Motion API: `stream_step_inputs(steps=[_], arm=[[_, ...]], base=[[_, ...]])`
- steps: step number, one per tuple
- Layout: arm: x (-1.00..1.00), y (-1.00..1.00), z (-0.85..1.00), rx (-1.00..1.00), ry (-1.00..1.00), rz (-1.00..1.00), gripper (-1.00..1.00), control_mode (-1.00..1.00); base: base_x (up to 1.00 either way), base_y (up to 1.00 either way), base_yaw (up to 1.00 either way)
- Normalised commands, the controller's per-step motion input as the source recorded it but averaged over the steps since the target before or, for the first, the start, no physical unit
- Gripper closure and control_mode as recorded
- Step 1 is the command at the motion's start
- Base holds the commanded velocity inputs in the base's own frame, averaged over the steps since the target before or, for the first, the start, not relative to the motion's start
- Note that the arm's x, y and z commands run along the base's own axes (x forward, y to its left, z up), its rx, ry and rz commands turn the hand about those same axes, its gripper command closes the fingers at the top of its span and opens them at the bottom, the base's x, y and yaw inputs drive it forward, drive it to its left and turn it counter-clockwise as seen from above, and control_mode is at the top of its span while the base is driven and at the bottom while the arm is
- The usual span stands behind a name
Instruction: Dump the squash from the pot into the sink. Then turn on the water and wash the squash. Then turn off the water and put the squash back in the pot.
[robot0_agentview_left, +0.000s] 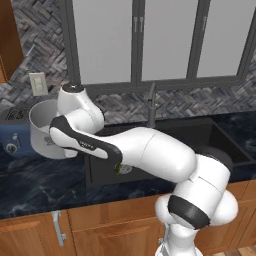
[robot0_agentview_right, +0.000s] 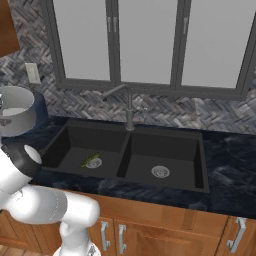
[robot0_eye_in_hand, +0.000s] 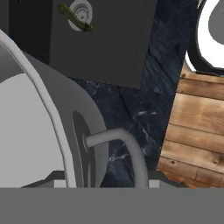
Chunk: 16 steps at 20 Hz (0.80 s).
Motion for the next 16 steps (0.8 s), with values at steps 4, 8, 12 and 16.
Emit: stream_step_inputs(steps=[4,8,12,16], arm=[[-0.14,0.0,-0.4,-0.1,0.0,-0.14,1.0,-1.0],[-0.15,0.0,-0.58,-0.05,0.01,-0.15,1.0,-1.0],[-0.26,0.0,-0.36,-0.01,0.01,-0.13,1.0,-1.0],[-0.43,0.0,-0.17,0.0,0.0,-0.09,1.0,-1.0]], base=[[0.0,0.0,0.0],[0.0,0.0,0.0],[0.0,0.0,0.0],[0.0,0.0,0.0]])
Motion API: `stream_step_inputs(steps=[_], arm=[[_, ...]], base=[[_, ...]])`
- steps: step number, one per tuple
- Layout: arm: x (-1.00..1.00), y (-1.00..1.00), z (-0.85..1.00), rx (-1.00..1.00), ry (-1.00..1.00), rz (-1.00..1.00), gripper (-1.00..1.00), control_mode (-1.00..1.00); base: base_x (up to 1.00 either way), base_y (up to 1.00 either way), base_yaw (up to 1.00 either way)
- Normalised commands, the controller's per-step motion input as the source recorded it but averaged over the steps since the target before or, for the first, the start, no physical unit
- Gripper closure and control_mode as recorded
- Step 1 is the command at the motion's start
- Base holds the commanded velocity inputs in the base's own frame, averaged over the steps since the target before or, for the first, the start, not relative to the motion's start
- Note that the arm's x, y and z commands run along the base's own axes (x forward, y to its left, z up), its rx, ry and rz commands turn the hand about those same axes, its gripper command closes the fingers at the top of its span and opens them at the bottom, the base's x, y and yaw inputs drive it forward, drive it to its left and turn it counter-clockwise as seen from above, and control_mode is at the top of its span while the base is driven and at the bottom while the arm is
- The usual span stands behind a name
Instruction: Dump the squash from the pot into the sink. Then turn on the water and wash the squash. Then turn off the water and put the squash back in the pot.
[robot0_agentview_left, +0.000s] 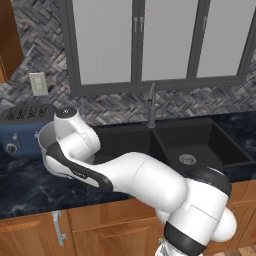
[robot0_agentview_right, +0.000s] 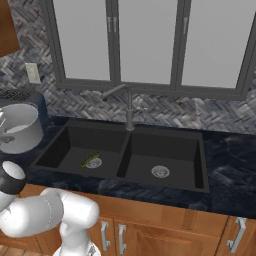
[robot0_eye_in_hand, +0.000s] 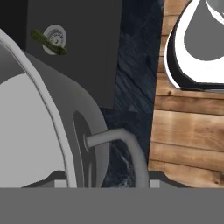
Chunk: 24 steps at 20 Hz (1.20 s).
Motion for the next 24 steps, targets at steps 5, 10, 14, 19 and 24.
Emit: stream_step_inputs(steps=[5,10,14,19,24], arm=[[-0.36,0.0,-0.1,0.0,0.01,-0.09,1.0,-1.0],[-0.02,0.06,-0.2,0.0,0.07,-0.05,1.0,-1.0],[0.0,0.25,-0.18,0.02,0.06,0.0,1.0,-1.0],[0.0,0.32,-0.12,0.0,0.05,0.0,1.0,-1.0],[0.0,0.29,-0.07,0.0,0.01,0.0,1.0,-1.0]], base=[[0.0,0.0,0.0],[0.0,0.0,0.0],[0.0,0.0,0.0],[0.0,0.0,0.0],[0.0,0.0,0.0]])
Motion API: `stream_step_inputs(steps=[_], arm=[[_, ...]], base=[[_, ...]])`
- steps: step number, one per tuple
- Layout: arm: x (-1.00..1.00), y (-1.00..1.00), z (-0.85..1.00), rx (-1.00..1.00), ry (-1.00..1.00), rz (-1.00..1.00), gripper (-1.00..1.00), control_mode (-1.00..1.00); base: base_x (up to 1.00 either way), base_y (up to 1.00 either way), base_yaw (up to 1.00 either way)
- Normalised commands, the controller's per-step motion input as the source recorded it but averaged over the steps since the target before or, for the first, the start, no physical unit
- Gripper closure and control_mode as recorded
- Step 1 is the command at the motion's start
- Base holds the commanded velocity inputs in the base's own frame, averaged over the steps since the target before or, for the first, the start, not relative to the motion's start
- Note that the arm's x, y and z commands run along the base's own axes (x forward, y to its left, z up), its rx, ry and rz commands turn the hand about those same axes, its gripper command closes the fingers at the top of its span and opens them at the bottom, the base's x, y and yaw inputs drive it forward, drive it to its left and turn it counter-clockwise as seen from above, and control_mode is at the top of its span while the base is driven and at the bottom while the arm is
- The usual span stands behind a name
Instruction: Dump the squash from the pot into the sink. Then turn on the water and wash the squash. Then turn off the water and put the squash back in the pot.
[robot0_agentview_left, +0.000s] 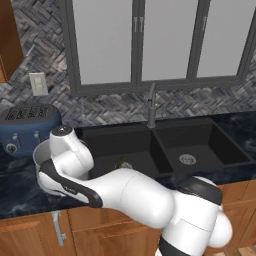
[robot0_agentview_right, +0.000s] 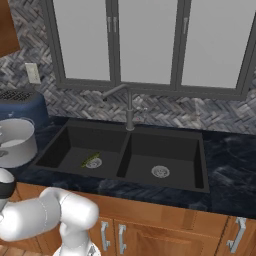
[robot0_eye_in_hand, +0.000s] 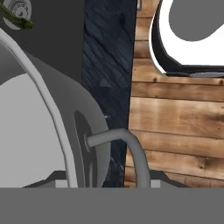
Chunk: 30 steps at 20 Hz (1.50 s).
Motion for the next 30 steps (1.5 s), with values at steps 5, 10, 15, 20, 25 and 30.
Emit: stream_step_inputs(steps=[5,10,15,20,25,30], arm=[[0.01,0.12,-0.17,0.0,0.01,-0.02,1.0,-1.0],[0.09,0.08,-0.21,0.0,0.01,-0.04,1.0,-1.0],[0.22,0.11,-0.13,0.0,0.0,-0.02,1.0,-1.0],[0.35,0.24,-0.04,0.0,0.0,0.0,1.0,-1.0],[0.17,0.19,-0.05,0.0,0.0,0.0,-1.0,-1.0],[-0.01,0.04,-0.01,0.0,0.01,-0.01,-1.0,-1.0]], base=[[0.0,0.0,0.0],[0.0,0.0,0.0],[0.0,0.0,0.0],[0.0,0.0,0.0],[0.0,0.0,0.0],[0.0,0.0,0.0]])
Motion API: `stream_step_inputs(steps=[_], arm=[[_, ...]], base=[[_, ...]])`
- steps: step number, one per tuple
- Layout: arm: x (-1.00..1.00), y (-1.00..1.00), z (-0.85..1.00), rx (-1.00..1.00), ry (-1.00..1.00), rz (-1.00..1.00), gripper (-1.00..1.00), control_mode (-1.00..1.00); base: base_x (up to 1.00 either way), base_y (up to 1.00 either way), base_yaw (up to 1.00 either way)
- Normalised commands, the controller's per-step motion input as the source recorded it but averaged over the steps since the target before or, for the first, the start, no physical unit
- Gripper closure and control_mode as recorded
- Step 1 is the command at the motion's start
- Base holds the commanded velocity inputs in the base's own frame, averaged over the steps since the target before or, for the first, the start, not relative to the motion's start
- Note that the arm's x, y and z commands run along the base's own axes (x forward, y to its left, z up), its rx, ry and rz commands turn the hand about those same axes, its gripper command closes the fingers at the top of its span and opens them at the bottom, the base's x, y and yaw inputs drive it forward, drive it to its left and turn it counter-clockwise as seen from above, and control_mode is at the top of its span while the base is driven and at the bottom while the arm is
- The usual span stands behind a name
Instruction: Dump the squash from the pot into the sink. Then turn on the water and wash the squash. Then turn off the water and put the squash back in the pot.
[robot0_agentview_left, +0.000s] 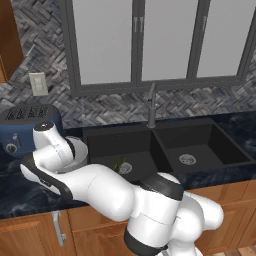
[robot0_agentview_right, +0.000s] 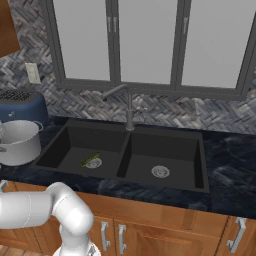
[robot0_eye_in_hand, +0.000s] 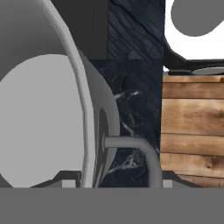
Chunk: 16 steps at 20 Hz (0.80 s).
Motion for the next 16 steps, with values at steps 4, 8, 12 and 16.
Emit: stream_step_inputs(steps=[4,8,12,16], arm=[[-0.1,0.0,0.08,0.0,0.0,-0.01,-1.0,-1.0],[-0.01,0.0,0.19,0.0,0.0,-0.03,-1.0,-1.0],[-0.01,0.0,0.31,0.0,0.0,-0.03,-1.0,-1.0],[-0.12,0.0,0.56,0.0,0.0,-0.02,-1.0,-1.0]], base=[[0.0,0.0,0.0],[0.0,0.0,0.0],[0.0,0.0,0.0],[0.0,0.0,0.0]])
